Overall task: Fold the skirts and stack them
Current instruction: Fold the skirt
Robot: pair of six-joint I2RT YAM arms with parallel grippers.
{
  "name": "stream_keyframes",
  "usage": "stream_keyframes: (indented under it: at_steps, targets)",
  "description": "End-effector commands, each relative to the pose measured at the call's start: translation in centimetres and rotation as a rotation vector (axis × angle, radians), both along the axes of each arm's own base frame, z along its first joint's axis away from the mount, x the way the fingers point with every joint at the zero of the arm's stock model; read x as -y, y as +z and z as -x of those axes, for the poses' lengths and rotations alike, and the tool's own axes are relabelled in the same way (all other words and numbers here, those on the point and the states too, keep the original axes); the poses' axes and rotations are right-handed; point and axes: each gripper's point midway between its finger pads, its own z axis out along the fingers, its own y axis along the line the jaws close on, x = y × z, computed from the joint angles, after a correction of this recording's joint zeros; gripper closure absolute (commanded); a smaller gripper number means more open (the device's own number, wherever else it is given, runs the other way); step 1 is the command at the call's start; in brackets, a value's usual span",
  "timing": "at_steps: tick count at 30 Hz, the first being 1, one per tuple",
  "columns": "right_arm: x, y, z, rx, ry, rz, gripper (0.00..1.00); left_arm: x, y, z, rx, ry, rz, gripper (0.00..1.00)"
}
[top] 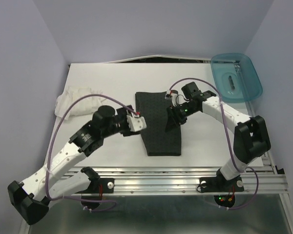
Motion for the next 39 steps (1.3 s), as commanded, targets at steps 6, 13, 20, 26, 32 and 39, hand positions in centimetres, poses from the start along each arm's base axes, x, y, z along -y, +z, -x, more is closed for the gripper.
stream_keyframes:
  at_steps: [6, 13, 20, 26, 32, 39]
  targets:
    - [-1.3, -2.4, -2.8, -0.002, -0.029, -0.013, 0.41, 0.7, -14.0, 7.8, 0.067, -0.279, -0.435, 0.18]
    - [-1.3, -4.3, -3.0, -0.028, -0.020, 0.011, 0.41, 3.7, -16.4, 10.6, 0.206, -0.434, -0.438, 0.16]
    - [-1.1, -6.3, -2.7, -0.072, -0.011, 0.034, 0.43, 5.9, -18.6, 12.2, 0.192, -0.525, -0.441, 0.19]
    - [-1.3, -7.3, -2.5, -0.107, -0.001, 0.032, 0.45, 7.1, -21.1, 12.5, 0.142, -0.558, -0.462, 0.23]
    - [-1.2, -8.1, -2.3, -0.124, 0.005, 0.037, 0.45, 7.5, -21.5, 12.1, 0.095, -0.513, -0.455, 0.26]
    - [-1.2, -9.1, -2.1, -0.148, 0.010, 0.043, 0.46, 7.9, -22.1, 11.9, 0.069, -0.514, -0.486, 0.37]
